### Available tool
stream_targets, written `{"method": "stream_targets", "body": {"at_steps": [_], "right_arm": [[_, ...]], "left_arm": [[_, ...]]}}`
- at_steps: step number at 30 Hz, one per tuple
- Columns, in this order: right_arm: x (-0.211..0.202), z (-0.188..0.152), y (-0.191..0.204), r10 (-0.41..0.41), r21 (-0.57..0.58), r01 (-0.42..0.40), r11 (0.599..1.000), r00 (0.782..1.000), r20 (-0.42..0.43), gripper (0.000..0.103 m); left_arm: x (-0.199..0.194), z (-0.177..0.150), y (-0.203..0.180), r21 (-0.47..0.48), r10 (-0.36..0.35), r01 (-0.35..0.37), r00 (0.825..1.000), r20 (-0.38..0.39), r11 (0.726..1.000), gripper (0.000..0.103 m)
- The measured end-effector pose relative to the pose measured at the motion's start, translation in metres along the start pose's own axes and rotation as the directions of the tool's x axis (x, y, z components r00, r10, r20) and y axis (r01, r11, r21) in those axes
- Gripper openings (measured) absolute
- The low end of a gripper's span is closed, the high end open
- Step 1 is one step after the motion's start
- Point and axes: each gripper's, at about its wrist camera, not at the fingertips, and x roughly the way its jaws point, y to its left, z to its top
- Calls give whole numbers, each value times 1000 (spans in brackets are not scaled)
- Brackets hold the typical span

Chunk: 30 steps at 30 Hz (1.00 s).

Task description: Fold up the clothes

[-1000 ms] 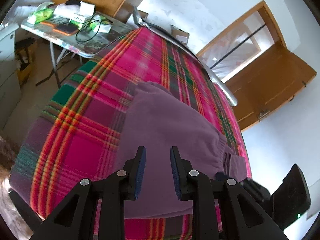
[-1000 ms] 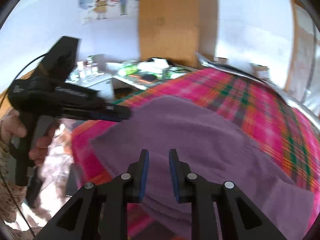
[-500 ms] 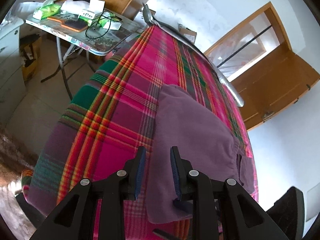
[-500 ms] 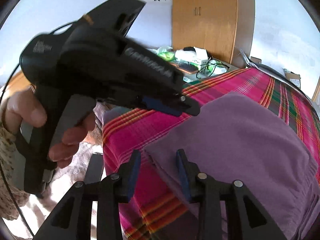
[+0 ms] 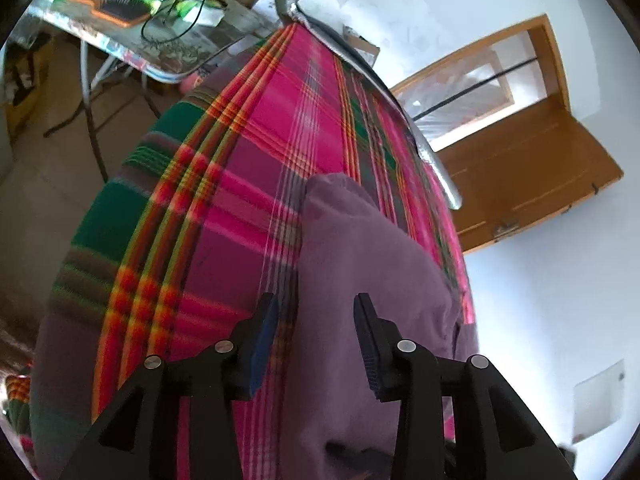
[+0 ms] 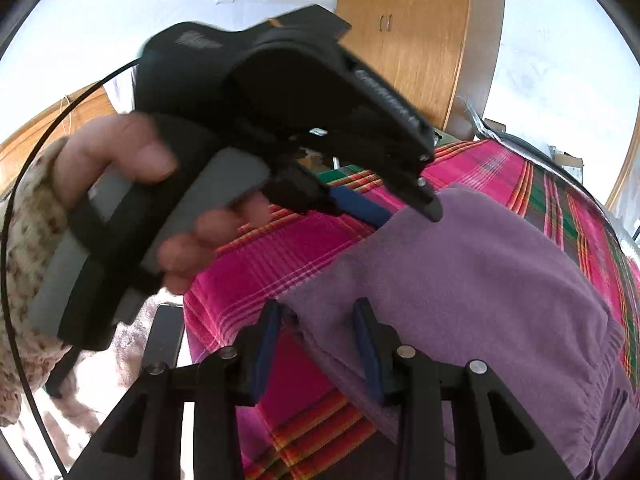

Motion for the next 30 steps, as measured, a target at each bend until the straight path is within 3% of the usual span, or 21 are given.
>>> {"method": "stream_targets", "body": {"at_steps": [3,10,13,17,22,30], "right_arm": [[-1,-2,-2,19,6,-19,1000,1000,4,38],[-3,-4,-6,36,10,-36,999,999,10,36],[-1,-2,-7,38,19,-38,999,999,15,34],[-1,-3,-8,33,25,-33,999,999,19,28],[-2,-3,-7,24,18,-24,1000,999,26,14],[-17,-3,-11,37,42,-40,998,997,74,10]], "left_arm": [[15,11,-2,19,-42,43,998,-48,999,41],[34,37,1,-58,-91,87,993,-72,995,41],[42,43,-3,-45,-101,97,990,-94,994,41],[45,44,-5,-21,-100,98,991,-94,995,37],[46,43,-4,-24,-90,88,993,-72,996,28],[41,42,-15,-25,-67,66,996,-52,998,26]]}}
